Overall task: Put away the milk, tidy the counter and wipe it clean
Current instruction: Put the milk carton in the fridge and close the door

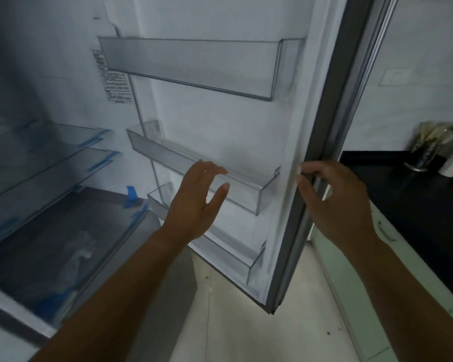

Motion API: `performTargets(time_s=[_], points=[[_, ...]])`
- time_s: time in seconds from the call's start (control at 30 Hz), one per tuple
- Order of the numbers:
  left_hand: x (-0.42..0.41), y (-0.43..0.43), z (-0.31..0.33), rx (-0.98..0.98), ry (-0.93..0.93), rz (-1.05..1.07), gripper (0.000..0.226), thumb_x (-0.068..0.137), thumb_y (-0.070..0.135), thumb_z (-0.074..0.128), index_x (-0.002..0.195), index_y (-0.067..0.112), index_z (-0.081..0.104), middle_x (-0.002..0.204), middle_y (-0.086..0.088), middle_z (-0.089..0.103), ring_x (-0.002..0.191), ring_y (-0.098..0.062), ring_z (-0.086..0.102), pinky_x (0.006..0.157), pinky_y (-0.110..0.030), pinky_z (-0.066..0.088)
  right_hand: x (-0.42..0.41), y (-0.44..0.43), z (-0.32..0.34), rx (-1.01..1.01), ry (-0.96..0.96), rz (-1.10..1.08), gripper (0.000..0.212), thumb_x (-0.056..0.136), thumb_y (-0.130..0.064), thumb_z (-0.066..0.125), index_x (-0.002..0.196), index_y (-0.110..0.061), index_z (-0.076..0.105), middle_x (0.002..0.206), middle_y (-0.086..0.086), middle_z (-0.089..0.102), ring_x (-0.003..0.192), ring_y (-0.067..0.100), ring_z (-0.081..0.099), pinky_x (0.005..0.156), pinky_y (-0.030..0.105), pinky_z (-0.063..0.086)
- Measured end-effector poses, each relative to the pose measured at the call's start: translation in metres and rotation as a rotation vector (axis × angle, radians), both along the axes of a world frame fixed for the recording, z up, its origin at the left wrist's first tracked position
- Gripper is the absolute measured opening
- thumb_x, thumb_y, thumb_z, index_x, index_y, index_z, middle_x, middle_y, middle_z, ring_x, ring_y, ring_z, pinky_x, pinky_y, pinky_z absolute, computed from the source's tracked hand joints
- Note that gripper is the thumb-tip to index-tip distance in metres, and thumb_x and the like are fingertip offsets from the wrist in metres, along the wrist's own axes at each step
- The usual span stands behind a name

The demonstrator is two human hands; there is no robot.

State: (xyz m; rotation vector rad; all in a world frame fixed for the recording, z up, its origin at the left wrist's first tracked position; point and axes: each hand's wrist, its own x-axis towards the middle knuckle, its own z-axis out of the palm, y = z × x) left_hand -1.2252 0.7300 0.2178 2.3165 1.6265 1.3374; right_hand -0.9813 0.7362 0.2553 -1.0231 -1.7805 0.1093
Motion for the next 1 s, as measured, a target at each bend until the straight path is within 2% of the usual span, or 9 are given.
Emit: performTargets(time_s=[0.1,0.17,0.27,0.37,0.47,0.7,0.77,0.9,1.0], points=[[-0.005,-0.020,-0.002,-0.023,-0.005,0.058,0.055,0.094,0.055,0.029,0.126,0.015,0.051,0.133,0.002,0.048,0.132,-0.012,0.037,0.110,-0.015,0.022,0.003,-0.009,-0.006,0.135,0.075,0.061,0.018,0.084,-0.017,0.062,0.100,-0.008,0.063,0.098,-0.001,0.058,0.093,0.014,0.055,0.084,0.014,0.041],[-0.006,-0.033,-0.003,-0.038,-0.049,0.113,0.061,0.092,0.060,0.027,0.130,0.017,0.048,0.138,0.008,0.040,0.133,-0.004,0.032,0.107,-0.007,0.018,0.004,-0.010,-0.014,0.199,0.149,0.064,0.025,0.081,-0.015,0.067,0.103,-0.006,0.059,0.104,0.003,0.053,0.097,0.017,0.053,0.085,0.020,0.043],[-0.003,-0.052,-0.007,-0.013,-0.062,0.259,0.062,0.092,0.059,0.026,0.135,0.019,0.045,0.143,0.011,0.033,0.133,0.000,0.026,0.104,-0.002,0.011,0.004,-0.008,-0.022,0.139,0.276,0.090,0.043,0.077,-0.021,0.071,0.111,-0.002,0.053,0.115,0.011,0.050,0.104,0.016,0.051,0.085,0.015,0.045],[0.008,-0.071,-0.008,0.013,-0.111,0.392,0.049,0.094,0.051,0.028,0.133,0.026,0.043,0.140,0.011,0.036,0.133,-0.003,0.031,0.105,-0.004,0.015,0.004,-0.007,-0.027,-0.003,0.337,0.237,0.055,0.078,-0.019,0.074,0.123,-0.004,0.048,0.126,0.011,0.050,0.111,0.017,0.054,0.086,0.026,0.052],[0.020,-0.090,-0.005,0.048,-0.136,0.498,0.045,0.097,0.044,0.025,0.131,0.025,0.046,0.129,0.010,0.043,0.121,0.000,0.038,0.099,-0.001,0.021,0.002,-0.006,-0.031,-0.015,0.260,0.378,0.045,0.082,-0.019,0.069,0.120,-0.002,0.053,0.119,0.008,0.059,0.106,0.016,0.061,0.078,0.036,0.058],[0.050,-0.144,0.000,-0.013,-0.173,0.768,0.045,0.094,0.046,0.035,0.135,0.029,0.042,0.128,0.012,0.043,0.113,-0.004,0.043,0.088,-0.025,0.038,-0.021,-0.021,-0.036,0.059,0.194,0.691,0.040,0.083,-0.012,0.065,0.118,0.003,0.056,0.118,0.010,0.061,0.110,0.007,0.056,0.083,0.011,0.048],[0.053,-0.162,0.002,-0.012,-0.145,0.846,0.048,0.092,0.047,0.039,0.135,0.027,0.042,0.134,0.004,0.046,0.115,-0.005,0.043,0.090,-0.026,0.040,-0.034,-0.024,-0.039,0.085,0.175,0.798,0.042,0.085,-0.013,0.064,0.122,0.003,0.053,0.123,0.009,0.058,0.114,0.008,0.055,0.086,0.016,0.050],[0.049,-0.194,0.006,-0.037,-0.083,0.983,0.053,0.090,0.051,0.039,0.137,0.026,0.042,0.140,0.003,0.046,0.116,0.000,0.038,0.086,-0.002,0.026,-0.070,-0.031,-0.042,0.109,0.107,1.003,0.049,0.089,-0.021,0.058,0.132,-0.002,0.044,0.136,0.012,0.049,0.125,0.020,0.050,0.087,0.041,0.054],[0.034,-0.206,0.014,-0.020,-0.117,1.043,0.056,0.089,0.056,0.037,0.139,0.032,0.038,0.143,0.007,0.042,0.117,0.001,0.036,0.089,-0.008,0.029,-0.106,-0.034,-0.038,0.120,0.021,1.068,0.056,0.089,-0.030,0.056,0.137,-0.006,0.038,0.143,0.014,0.042,0.132,0.024,0.041,0.095,0.045,0.049]])
